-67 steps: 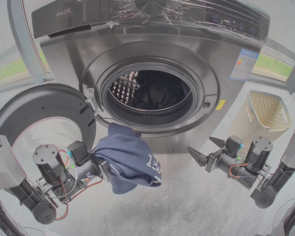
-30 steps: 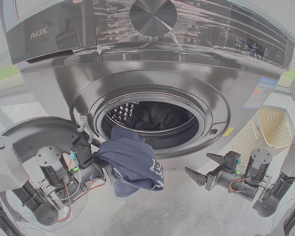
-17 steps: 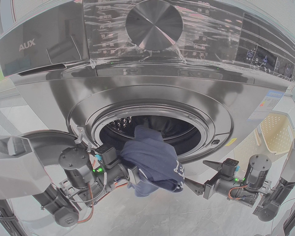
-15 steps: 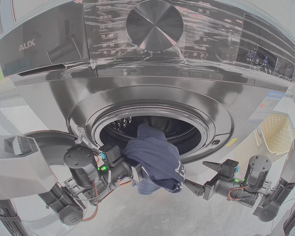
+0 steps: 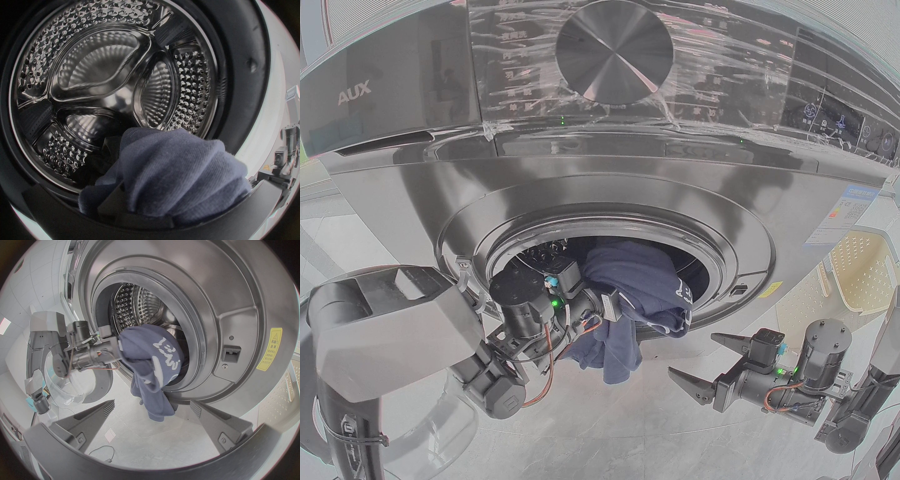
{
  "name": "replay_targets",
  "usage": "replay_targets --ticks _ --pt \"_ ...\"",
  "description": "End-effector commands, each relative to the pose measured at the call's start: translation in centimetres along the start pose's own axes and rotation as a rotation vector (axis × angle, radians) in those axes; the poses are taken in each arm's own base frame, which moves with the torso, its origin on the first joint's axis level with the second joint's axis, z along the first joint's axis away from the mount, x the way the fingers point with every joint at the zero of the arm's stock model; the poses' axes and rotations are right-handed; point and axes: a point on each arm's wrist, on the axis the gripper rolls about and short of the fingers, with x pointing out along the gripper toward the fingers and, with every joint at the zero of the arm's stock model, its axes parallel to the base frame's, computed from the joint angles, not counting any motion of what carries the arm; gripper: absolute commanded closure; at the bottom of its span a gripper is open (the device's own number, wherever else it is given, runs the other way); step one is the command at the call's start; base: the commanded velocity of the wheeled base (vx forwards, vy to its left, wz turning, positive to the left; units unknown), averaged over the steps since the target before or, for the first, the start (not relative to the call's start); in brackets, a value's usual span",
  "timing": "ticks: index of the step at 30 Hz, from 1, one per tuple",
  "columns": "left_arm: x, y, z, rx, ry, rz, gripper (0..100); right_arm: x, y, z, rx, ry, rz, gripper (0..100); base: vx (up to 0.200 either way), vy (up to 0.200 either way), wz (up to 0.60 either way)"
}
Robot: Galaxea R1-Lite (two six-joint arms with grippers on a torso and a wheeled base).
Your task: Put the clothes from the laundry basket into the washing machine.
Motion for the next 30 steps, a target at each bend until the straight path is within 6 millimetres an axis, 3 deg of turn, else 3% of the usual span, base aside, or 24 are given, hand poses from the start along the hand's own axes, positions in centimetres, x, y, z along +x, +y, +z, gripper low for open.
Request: replay_targets --ticks 1,9,16,20,26,27,30 --pt "2.8 1.5 -2.5 0.006 0.012 0.034 100 0.0 0.0 -0.3 0.000 0.016 0.001 0 0.000 0.000 0.00" --pt "5.4 1.7 -1.9 0.006 0.004 0.040 100 -0.1 0.0 -0.5 0.000 0.025 0.002 0 0.000 0.000 0.00" --pt "8.4 3.1 -1.7 0.008 -0.041 0.102 100 0.0 0.4 -0.6 0.000 0.028 0.015 0 0.000 0.000 0.00" --pt "10.5 4.3 0.6 0.005 -0.099 0.184 100 0.0 0.4 -0.6 0.000 0.029 0.015 0 0.000 0.000 0.00" --pt "10.8 4.4 1.3 -0.001 -0.117 0.201 100 0.1 0.4 -0.6 0.001 0.029 0.014 0 0.000 0.000 0.00" --pt "10.8 4.4 1.3 -0.002 -0.119 0.201 0 0.1 0.4 -0.6 0.001 0.029 0.014 0 0.000 0.000 0.00" --pt "10.7 4.4 1.3 -0.011 -0.114 0.201 0 0.1 0.4 -0.6 0.001 0.029 0.015 0 0.000 0.000 0.00"
